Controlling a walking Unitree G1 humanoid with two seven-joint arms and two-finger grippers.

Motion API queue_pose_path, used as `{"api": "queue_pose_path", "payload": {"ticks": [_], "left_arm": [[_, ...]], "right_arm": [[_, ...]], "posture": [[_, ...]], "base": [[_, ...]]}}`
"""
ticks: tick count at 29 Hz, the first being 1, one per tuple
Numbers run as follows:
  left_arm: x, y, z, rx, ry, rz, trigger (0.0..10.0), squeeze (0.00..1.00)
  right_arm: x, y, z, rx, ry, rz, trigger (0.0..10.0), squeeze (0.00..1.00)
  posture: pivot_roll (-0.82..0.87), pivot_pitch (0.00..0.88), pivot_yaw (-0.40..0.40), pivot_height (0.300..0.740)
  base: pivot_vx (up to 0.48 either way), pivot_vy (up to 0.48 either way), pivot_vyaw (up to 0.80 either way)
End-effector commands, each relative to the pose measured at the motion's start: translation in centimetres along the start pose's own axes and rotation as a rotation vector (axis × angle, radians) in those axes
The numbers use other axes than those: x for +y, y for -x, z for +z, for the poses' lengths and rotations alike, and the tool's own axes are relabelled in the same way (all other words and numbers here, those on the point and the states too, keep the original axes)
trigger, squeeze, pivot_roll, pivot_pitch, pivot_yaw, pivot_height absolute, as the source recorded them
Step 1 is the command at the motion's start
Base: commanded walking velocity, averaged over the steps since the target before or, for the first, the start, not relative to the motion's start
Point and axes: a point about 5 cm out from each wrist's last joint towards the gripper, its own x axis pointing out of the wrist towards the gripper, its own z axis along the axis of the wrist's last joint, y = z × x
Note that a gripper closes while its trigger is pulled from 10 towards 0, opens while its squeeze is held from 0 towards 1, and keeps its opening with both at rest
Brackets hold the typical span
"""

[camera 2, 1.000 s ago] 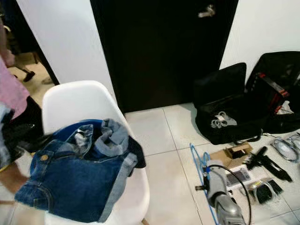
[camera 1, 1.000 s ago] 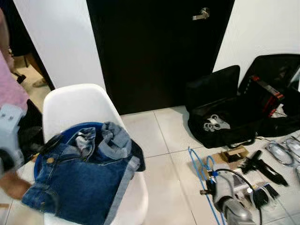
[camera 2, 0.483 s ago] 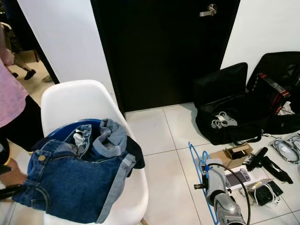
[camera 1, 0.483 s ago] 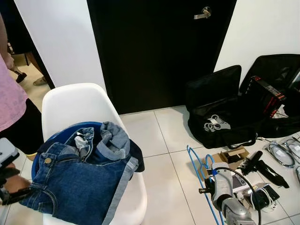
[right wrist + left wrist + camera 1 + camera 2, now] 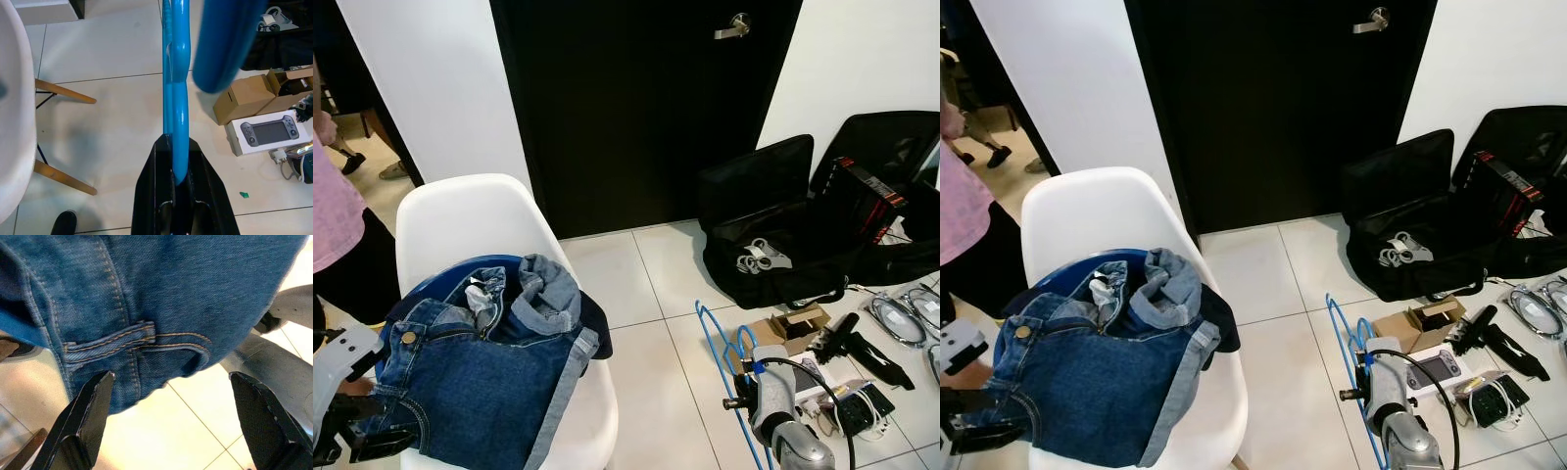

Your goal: Hang hanger

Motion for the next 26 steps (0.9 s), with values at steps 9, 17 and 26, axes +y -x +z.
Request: {"api": "queue_pose_path", "payload": {"ticks": [9,17,26], "left_arm": [[2.5,0.5,-0.7,0.010,0.040,0.182,10.0,0.00],[2.8,0.0,-1.2,0.013,0.073,0.207,10.0,0.00],[0.9,-1.4,-1.9,0.016,0.092,0.047,10.0,0.00]], "right_arm": [[0.2,0.0,-0.1,0.009,0.006,0.009,10.0,0.00],[0.2,0.2,0.1,-0.013,0.012,0.017,10.0,0.00],[-2.9,1.1,-0.5,0.030,0.007,-0.009,10.0,0.00]], "posture": [[-0.02,0.072,-0.014,0.740],[-0.02,0.071,-0.014,0.740],[-0.02,0.075,-0.011,0.740]], "base": [[0.000,0.000,0.00],[0.000,0.000,0.00],[0.000,0.000,0.00]]}}
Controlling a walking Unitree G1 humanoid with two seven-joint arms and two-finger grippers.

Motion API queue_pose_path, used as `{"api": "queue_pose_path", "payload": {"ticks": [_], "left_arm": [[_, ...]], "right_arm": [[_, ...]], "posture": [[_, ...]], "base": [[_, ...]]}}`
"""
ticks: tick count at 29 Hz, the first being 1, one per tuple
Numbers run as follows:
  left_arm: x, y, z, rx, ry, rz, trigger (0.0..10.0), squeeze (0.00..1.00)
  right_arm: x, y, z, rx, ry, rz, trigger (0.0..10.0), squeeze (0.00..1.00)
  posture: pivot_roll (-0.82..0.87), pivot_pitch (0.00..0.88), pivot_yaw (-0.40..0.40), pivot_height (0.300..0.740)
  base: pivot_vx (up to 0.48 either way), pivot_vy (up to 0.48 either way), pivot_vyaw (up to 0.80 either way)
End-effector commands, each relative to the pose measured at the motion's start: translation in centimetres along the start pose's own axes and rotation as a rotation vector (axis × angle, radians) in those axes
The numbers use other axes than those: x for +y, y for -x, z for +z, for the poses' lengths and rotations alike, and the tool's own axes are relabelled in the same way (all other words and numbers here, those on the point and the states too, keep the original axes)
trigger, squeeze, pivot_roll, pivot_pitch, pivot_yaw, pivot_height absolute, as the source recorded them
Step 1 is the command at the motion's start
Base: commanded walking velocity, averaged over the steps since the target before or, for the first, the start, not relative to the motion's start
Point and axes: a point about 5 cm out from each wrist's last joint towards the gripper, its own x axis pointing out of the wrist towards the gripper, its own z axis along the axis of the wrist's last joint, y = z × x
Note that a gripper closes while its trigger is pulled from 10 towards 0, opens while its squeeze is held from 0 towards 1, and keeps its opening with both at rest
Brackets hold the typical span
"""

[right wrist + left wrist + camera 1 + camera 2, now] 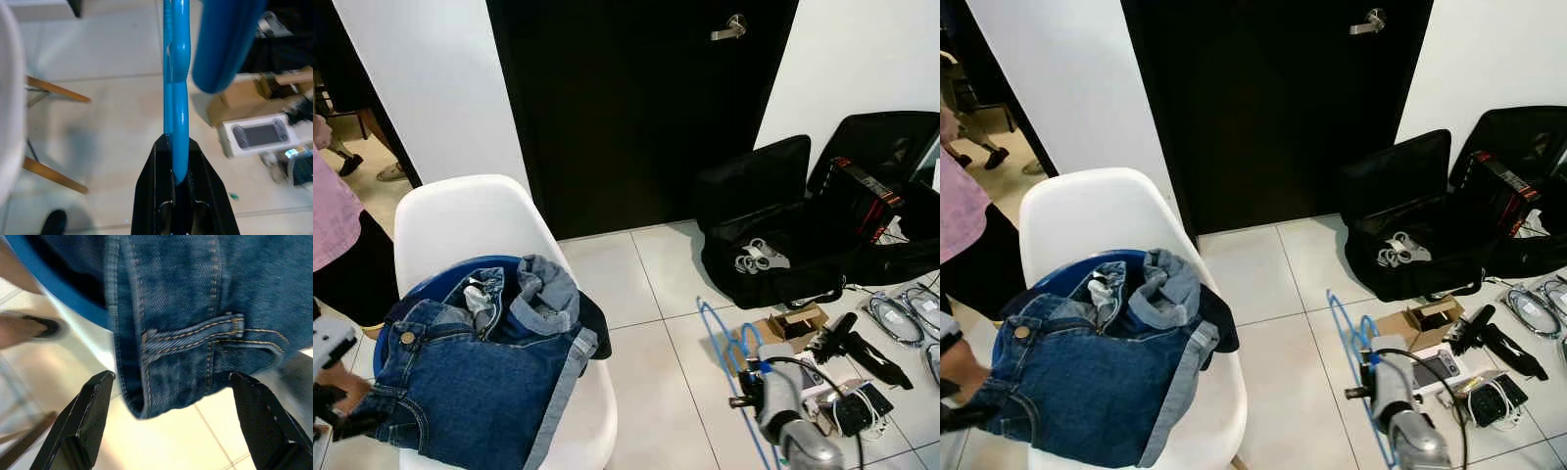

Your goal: Hang hanger

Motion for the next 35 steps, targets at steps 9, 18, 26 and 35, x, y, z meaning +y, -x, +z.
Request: {"api": "queue_pose_path", "payload": {"ticks": [9,18,26,35], "left_arm": [[-1.4,-0.3,-0.9,0.030,0.019,-0.104,0.0,0.00],[-1.5,-0.2,-1.0,0.036,0.020,-0.117,0.0,0.00],[-1.4,-0.5,-1.2,0.040,0.012,-0.098,0.0,0.00],[-8.2,3.2,10.2,-0.571,-0.252,-0.499,0.0,0.00]], "right_arm": [[-0.1,-0.2,-0.1,0.033,-0.025,-0.004,10.0,0.00],[0.8,-0.5,-0.3,0.041,-0.028,-0.002,10.0,0.00],[1.0,-0.4,-0.7,0.061,-0.033,-0.004,10.0,0.00],[0.9,-0.9,0.0,0.055,-0.044,-0.001,10.0,0.00]], "posture": [[-0.02,0.083,-0.013,0.740],[-0.02,0.084,-0.013,0.740],[-0.02,0.087,-0.011,0.740],[-0.03,0.085,-0.014,0.740]], "base": [[0.000,0.000,0.00],[0.000,0.000,0.00],[0.000,0.000,0.00],[0.000,0.000,0.00]]}}
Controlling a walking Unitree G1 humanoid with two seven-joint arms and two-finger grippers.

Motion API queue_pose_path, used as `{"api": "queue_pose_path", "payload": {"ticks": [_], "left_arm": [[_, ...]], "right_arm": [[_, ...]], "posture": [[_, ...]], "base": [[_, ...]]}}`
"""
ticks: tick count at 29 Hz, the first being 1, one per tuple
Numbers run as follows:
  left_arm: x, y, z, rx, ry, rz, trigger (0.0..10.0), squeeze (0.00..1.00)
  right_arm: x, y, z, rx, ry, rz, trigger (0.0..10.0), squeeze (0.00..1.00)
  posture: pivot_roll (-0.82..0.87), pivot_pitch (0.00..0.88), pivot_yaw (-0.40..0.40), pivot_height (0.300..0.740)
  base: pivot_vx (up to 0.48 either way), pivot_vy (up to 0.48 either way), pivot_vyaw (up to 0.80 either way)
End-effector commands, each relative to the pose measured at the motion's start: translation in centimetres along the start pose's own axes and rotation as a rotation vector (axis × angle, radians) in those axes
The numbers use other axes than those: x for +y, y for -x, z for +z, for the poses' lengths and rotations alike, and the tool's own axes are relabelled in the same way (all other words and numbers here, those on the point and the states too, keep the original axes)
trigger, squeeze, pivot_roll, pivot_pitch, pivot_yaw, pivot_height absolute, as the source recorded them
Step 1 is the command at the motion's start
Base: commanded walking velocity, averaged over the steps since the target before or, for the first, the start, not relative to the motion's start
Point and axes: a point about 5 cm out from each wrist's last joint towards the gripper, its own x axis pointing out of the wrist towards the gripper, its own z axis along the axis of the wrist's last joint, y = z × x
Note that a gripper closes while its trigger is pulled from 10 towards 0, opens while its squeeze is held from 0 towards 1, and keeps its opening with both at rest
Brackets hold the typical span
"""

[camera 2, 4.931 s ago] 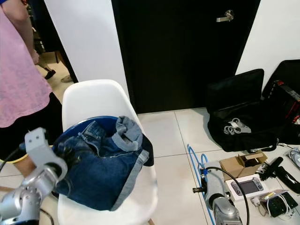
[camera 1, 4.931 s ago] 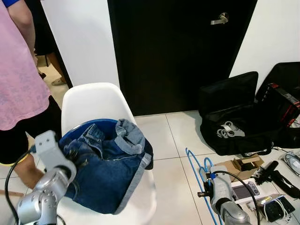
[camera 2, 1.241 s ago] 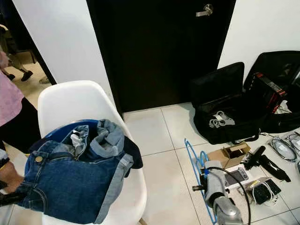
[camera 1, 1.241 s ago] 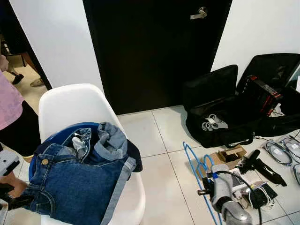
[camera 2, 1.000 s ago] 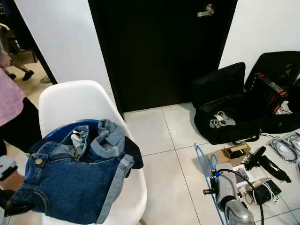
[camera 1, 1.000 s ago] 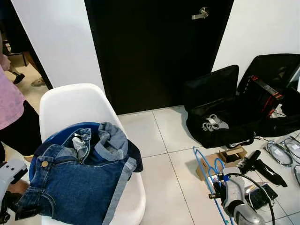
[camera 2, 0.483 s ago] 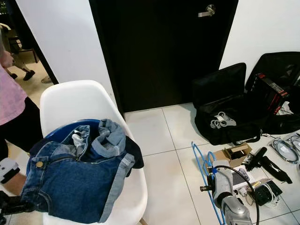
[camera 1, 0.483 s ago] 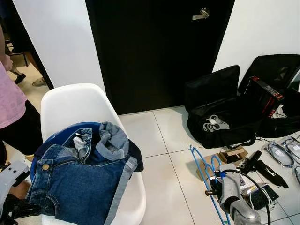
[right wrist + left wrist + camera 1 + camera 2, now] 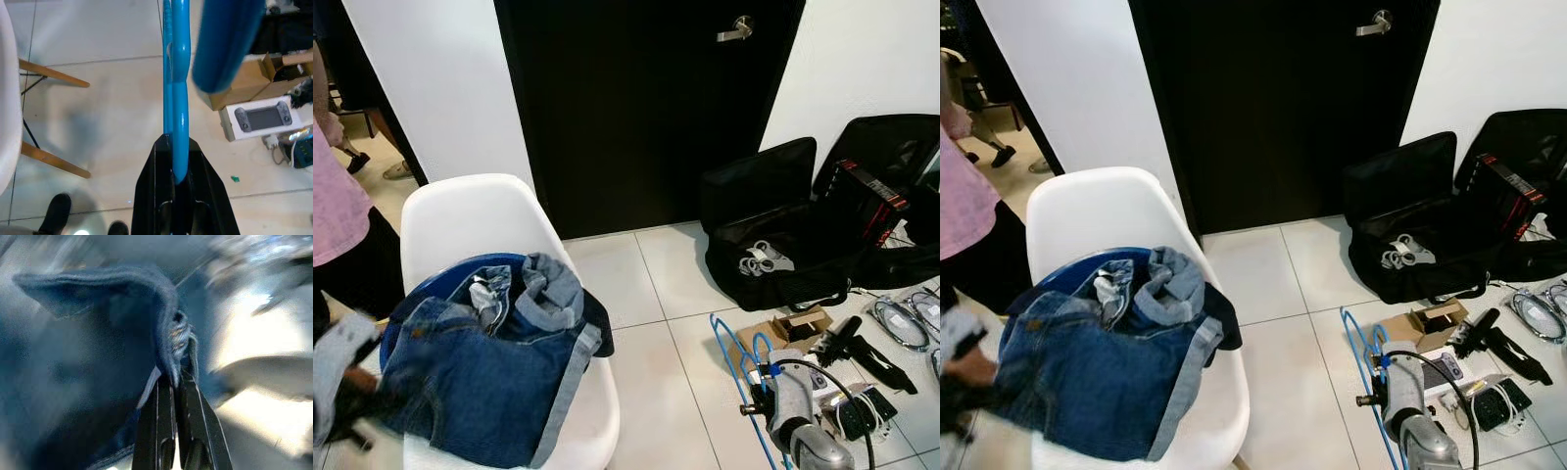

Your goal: Hang hanger

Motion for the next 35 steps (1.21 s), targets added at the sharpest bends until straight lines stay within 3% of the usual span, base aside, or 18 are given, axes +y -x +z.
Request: {"api": "queue_pose_path", "payload": {"ticks": [1,4,5,6,7,10,11,20,35], "left_arm": [[-1.3,0.0,2.0,-0.096,-0.032,-0.101,0.0,0.00],[-3.3,0.4,7.6,-0.312,-0.189,-0.235,0.0,0.00],[-3.3,0.4,7.6,-0.312,-0.189,-0.235,0.0,0.00],[-3.3,0.6,9.3,-0.371,-0.245,-0.221,6.9,0.00],[-3.4,0.8,10.4,-0.409,-0.281,-0.211,6.9,0.00],[-3.4,0.9,10.9,-0.425,-0.296,-0.204,6.9,0.00],[-3.9,0.8,11.8,-0.452,-0.325,-0.223,10.0,0.00],[-4.6,0.0,12.0,-0.444,-0.332,-0.265,10.0,0.00],[-5.2,-1.9,11.0,-0.416,-0.276,-0.328,10.0,0.00]], "right_arm": [[0.2,0.1,-0.4,0.015,-0.012,0.001,10.0,0.00],[0.7,-0.2,0.0,-0.003,-0.015,0.009,10.0,0.00],[0.7,-0.2,0.0,-0.003,-0.015,0.009,10.0,0.00],[1.0,-0.3,0.2,-0.010,-0.016,0.013,10.0,0.00],[1.1,-0.4,0.3,-0.015,-0.017,0.015,10.0,0.00],[1.2,-0.4,0.4,-0.017,-0.017,0.016,10.0,0.00],[1.3,-0.5,0.7,-0.028,-0.021,0.018,10.0,0.00],[0.9,-0.5,1.3,-0.072,-0.058,0.015,10.0,0.00],[-1.0,0.5,-0.3,-0.029,-0.132,-0.023,10.0,0.00]], "posture": [[-0.03,0.085,-0.014,0.740],[-0.03,0.079,-0.013,0.740],[-0.03,0.079,-0.013,0.740],[-0.03,0.078,-0.012,0.740],[-0.03,0.076,-0.011,0.740],[-0.03,0.076,-0.011,0.740],[-0.03,0.070,-0.003,0.740],[-0.03,0.062,0.006,0.740],[-0.04,0.043,0.014,0.740]], "base": [[0.000,0.000,0.00],[0.000,0.000,0.00],[0.000,0.000,0.00],[0.000,0.000,0.00],[0.000,0.000,0.00],[0.000,0.000,0.00],[0.000,0.000,0.00],[-0.419,0.000,0.00],[-0.480,0.000,0.00]]}}
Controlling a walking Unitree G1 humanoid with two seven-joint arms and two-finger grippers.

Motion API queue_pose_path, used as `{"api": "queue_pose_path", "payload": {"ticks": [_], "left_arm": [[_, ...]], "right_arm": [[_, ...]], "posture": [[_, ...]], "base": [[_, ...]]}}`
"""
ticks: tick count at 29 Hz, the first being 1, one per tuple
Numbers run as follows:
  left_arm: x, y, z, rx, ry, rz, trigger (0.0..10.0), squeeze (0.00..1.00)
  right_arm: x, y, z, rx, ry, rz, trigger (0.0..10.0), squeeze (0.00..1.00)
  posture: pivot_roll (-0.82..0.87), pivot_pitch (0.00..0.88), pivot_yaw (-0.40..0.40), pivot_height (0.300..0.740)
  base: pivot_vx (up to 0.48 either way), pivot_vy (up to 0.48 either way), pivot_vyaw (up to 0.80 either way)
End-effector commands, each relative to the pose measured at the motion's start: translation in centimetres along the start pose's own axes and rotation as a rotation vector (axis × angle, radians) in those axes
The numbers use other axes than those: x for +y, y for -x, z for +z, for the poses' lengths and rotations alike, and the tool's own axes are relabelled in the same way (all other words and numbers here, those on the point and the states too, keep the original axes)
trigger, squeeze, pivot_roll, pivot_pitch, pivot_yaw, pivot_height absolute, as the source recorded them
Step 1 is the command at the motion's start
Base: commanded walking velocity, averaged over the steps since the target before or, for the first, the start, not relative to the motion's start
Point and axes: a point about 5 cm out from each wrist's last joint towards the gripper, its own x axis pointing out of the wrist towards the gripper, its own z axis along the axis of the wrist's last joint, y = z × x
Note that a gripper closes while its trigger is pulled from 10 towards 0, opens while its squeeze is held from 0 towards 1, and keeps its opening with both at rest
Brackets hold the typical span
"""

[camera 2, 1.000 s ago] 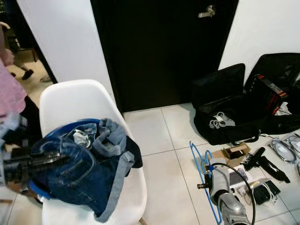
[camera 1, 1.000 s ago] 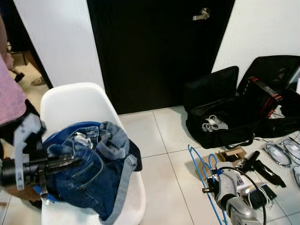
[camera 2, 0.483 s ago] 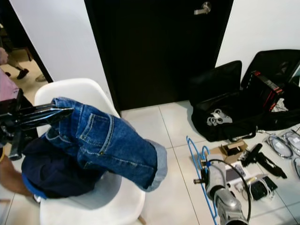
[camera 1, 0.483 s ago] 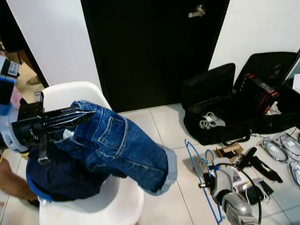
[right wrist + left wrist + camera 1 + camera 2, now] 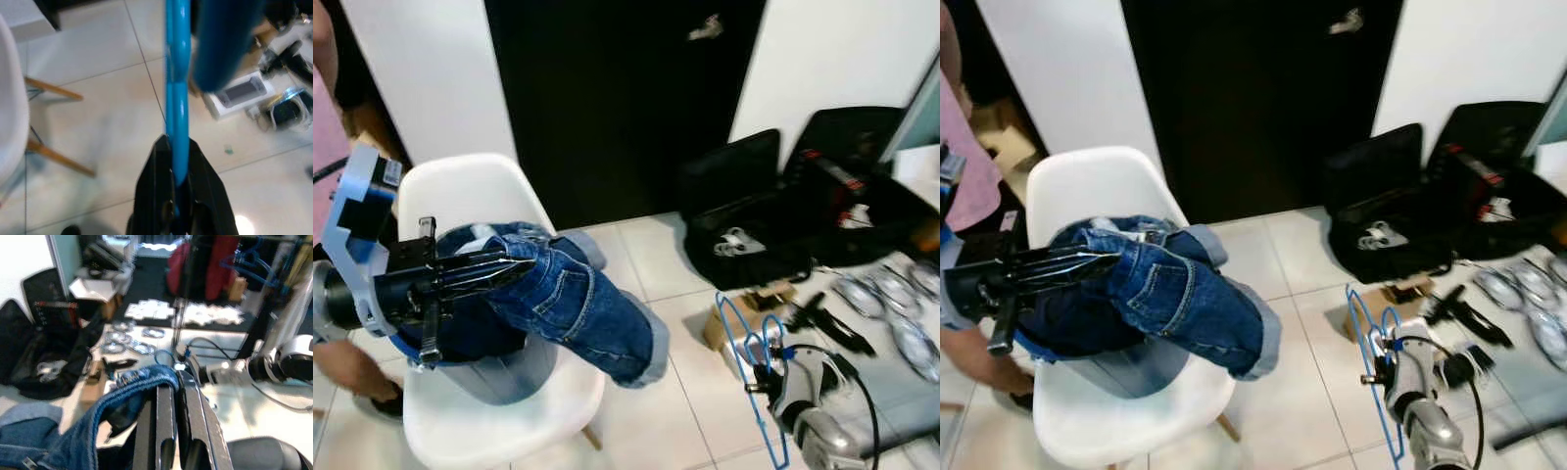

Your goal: Hang hanger

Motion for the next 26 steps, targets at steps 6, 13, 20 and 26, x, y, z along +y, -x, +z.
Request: {"api": "queue_pose_path", "payload": {"ticks": [6,13,20,26], "left_arm": [[0.0,-0.3,-0.1,-0.024,0.003,-0.025,10.0,0.00],[0.2,-0.4,-0.5,-0.028,0.001,0.008,10.0,0.00],[7.0,0.6,0.7,-0.106,-0.160,0.548,10.0,0.00],[7.2,0.1,1.3,-0.151,-0.180,0.524,10.0,0.00]], "right_arm": [[-0.2,0.8,-2.0,0.070,-0.034,-0.020,10.0,0.00],[-1.0,1.3,-2.6,0.106,-0.034,-0.031,10.0,0.00],[-1.2,1.0,-1.9,0.085,-0.034,-0.028,10.0,0.00],[-1.0,0.7,-1.5,0.075,-0.025,-0.018,10.0,0.00]], "posture": [[-0.04,0.044,0.014,0.740],[-0.04,0.050,0.010,0.740],[-0.04,0.053,0.007,0.740],[-0.04,0.052,0.009,0.740]], "base": [[-0.480,0.000,0.00],[-0.411,0.000,-0.68],[0.000,0.000,-0.69],[0.000,0.000,-0.29]]}}
